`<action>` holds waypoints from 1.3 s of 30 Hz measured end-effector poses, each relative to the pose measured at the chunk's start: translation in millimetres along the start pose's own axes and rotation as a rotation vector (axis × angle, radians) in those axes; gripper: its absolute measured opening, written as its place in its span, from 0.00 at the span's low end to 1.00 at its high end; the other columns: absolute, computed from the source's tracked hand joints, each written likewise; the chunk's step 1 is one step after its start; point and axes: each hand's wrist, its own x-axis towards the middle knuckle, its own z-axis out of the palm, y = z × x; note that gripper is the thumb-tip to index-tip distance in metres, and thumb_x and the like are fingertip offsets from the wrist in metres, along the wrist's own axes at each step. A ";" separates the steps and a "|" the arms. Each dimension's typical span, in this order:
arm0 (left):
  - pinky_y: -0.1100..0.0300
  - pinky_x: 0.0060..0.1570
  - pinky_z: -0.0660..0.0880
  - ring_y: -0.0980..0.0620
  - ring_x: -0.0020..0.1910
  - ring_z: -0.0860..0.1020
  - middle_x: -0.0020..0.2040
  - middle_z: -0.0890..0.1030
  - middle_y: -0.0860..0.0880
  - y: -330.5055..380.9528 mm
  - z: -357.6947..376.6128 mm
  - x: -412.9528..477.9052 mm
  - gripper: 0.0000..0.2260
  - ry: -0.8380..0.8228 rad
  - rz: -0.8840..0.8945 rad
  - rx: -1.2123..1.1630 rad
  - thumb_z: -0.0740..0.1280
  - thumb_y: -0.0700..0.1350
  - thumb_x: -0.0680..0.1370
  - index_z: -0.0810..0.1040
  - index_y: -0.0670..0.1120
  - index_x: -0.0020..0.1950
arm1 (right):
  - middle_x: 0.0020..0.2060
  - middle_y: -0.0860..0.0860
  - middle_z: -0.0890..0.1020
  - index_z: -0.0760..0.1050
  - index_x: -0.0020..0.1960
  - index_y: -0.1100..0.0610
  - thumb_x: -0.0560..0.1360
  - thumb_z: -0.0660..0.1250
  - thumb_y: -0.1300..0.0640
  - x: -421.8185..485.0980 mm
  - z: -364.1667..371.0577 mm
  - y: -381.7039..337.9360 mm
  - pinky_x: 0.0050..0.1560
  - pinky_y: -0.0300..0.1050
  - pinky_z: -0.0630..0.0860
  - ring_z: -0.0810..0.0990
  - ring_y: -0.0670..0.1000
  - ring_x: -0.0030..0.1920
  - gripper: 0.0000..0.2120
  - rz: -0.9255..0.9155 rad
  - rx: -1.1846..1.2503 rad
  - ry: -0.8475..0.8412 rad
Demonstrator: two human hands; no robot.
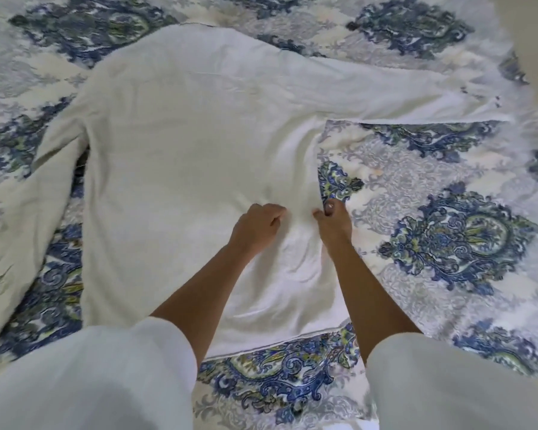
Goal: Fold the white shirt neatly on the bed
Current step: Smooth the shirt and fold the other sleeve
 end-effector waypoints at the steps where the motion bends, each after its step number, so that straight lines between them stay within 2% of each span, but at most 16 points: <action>1: 0.52 0.49 0.75 0.45 0.53 0.74 0.58 0.79 0.48 5.7 4.4 10.7 0.15 0.001 0.029 0.019 0.54 0.37 0.77 0.77 0.48 0.55 | 0.45 0.52 0.78 0.75 0.55 0.59 0.74 0.66 0.58 7.1 -2.5 1.4 0.42 0.41 0.67 0.75 0.52 0.45 0.10 0.026 -0.019 -0.049; 3: 0.52 0.47 0.75 0.44 0.52 0.74 0.58 0.79 0.46 13.4 10.7 27.2 0.14 -0.003 0.074 0.043 0.54 0.36 0.76 0.77 0.47 0.53 | 0.41 0.55 0.78 0.78 0.49 0.59 0.73 0.67 0.60 12.7 -12.3 10.9 0.41 0.41 0.67 0.76 0.53 0.43 0.05 0.076 -0.054 -0.132; 7: 0.48 0.57 0.72 0.43 0.62 0.70 0.68 0.72 0.50 23.8 18.5 48.3 0.19 -0.052 0.128 0.120 0.54 0.38 0.78 0.72 0.46 0.67 | 0.41 0.57 0.77 0.79 0.48 0.64 0.74 0.66 0.62 3.5 -37.0 38.2 0.41 0.44 0.69 0.76 0.54 0.44 0.06 0.146 -0.168 -0.253; 9: 0.49 0.56 0.72 0.42 0.63 0.68 0.69 0.70 0.50 29.3 21.7 56.3 0.19 -0.078 0.166 0.192 0.53 0.38 0.78 0.70 0.46 0.67 | 0.43 0.60 0.78 0.78 0.53 0.68 0.73 0.68 0.64 -0.2 -42.2 44.0 0.39 0.45 0.72 0.77 0.56 0.44 0.10 0.224 -0.118 -0.357; 12: 0.49 0.54 0.71 0.41 0.65 0.66 0.72 0.67 0.50 38.2 25.2 69.6 0.19 -0.076 0.211 0.336 0.54 0.39 0.79 0.67 0.45 0.70 | 0.48 0.63 0.79 0.75 0.59 0.67 0.74 0.67 0.65 2.6 -46.1 49.2 0.45 0.48 0.74 0.77 0.56 0.46 0.15 0.303 -0.233 -0.513; 16: 0.49 0.65 0.61 0.45 0.72 0.58 0.77 0.56 0.53 46.0 35.3 71.8 0.22 -0.154 0.215 0.518 0.54 0.43 0.80 0.58 0.48 0.75 | 0.28 0.54 0.73 0.74 0.48 0.64 0.75 0.68 0.60 -6.9 -49.7 65.0 0.26 0.38 0.69 0.72 0.50 0.27 0.08 0.330 -0.531 -0.569; 19: 0.48 0.72 0.49 0.47 0.76 0.48 0.78 0.49 0.53 45.7 44.8 50.6 0.25 -0.251 0.186 0.498 0.53 0.44 0.81 0.49 0.48 0.77 | 0.27 0.54 0.74 0.73 0.40 0.64 0.73 0.71 0.59 -22.2 -50.8 79.4 0.24 0.38 0.69 0.73 0.50 0.26 0.09 0.344 -0.563 -0.514; 21: 0.48 0.73 0.46 0.48 0.77 0.43 0.78 0.46 0.51 40.3 55.4 20.9 0.26 -0.317 0.240 0.548 0.52 0.44 0.81 0.46 0.47 0.77 | 0.30 0.56 0.77 0.75 0.37 0.65 0.71 0.73 0.60 -34.7 -53.4 87.1 0.33 0.42 0.74 0.77 0.54 0.31 0.10 0.382 -0.532 -0.508; 24: 0.49 0.73 0.44 0.50 0.77 0.43 0.78 0.44 0.50 27.9 73.1 -30.4 0.25 -0.354 0.327 0.589 0.51 0.46 0.82 0.46 0.47 0.77 | 0.42 0.60 0.81 0.77 0.53 0.68 0.70 0.74 0.59 -51.5 -56.8 96.2 0.31 0.41 0.71 0.80 0.58 0.40 0.17 0.380 -0.546 -0.538; 27: 0.51 0.73 0.41 0.50 0.77 0.42 0.78 0.43 0.51 16.0 84.6 -73.8 0.25 -0.396 0.366 0.547 0.51 0.46 0.82 0.46 0.48 0.77 | 0.55 0.61 0.80 0.73 0.61 0.69 0.71 0.72 0.60 -68.7 -57.1 109.4 0.38 0.43 0.74 0.83 0.56 0.48 0.22 0.383 -0.524 -0.522; 29: 0.52 0.73 0.40 0.50 0.77 0.41 0.78 0.42 0.51 6.9 88.7 -95.2 0.24 -0.417 0.388 0.562 0.50 0.46 0.83 0.45 0.48 0.77 | 0.54 0.60 0.82 0.74 0.59 0.70 0.73 0.70 0.62 -78.9 -56.9 119.7 0.40 0.42 0.75 0.84 0.47 0.34 0.18 0.449 -0.434 -0.506; 30: 0.52 0.73 0.41 0.50 0.77 0.40 0.78 0.42 0.51 1.9 89.3 -104.7 0.24 -0.420 0.398 0.569 0.50 0.46 0.83 0.45 0.49 0.77 | 0.53 0.60 0.82 0.74 0.58 0.70 0.73 0.70 0.61 -85.3 -56.6 123.5 0.42 0.44 0.77 0.84 0.46 0.34 0.17 0.468 -0.408 -0.480; 32: 0.52 0.74 0.41 0.51 0.77 0.41 0.78 0.43 0.51 -7.2 87.5 -119.2 0.24 -0.415 0.419 0.569 0.50 0.46 0.83 0.46 0.49 0.77 | 0.52 0.61 0.82 0.75 0.58 0.69 0.73 0.70 0.58 -96.8 -54.1 132.9 0.52 0.49 0.77 0.84 0.54 0.46 0.18 0.463 -0.305 -0.370; 34: 0.54 0.74 0.42 0.51 0.77 0.42 0.78 0.43 0.51 -13.7 84.3 -129.6 0.24 -0.413 0.420 0.562 0.50 0.46 0.82 0.46 0.48 0.77 | 0.48 0.60 0.82 0.75 0.57 0.67 0.71 0.72 0.56 -112.4 -51.7 138.6 0.47 0.50 0.76 0.80 0.55 0.44 0.19 0.484 0.041 -0.260; 36: 0.55 0.74 0.42 0.52 0.77 0.42 0.78 0.42 0.49 -17.3 81.4 -138.8 0.26 -0.422 0.400 0.552 0.52 0.47 0.82 0.45 0.47 0.77 | 0.43 0.55 0.79 0.76 0.51 0.61 0.72 0.71 0.56 -131.4 -47.9 140.0 0.39 0.44 0.70 0.75 0.51 0.39 0.12 0.561 0.482 -0.161; 39: 0.54 0.75 0.46 0.51 0.77 0.45 0.78 0.45 0.47 -20.1 80.6 -150.4 0.29 -0.373 0.396 0.547 0.56 0.47 0.80 0.46 0.44 0.77 | 0.36 0.51 0.79 0.73 0.43 0.55 0.76 0.64 0.58 -157.2 -35.9 141.2 0.39 0.42 0.67 0.74 0.49 0.37 0.04 0.647 0.870 -0.162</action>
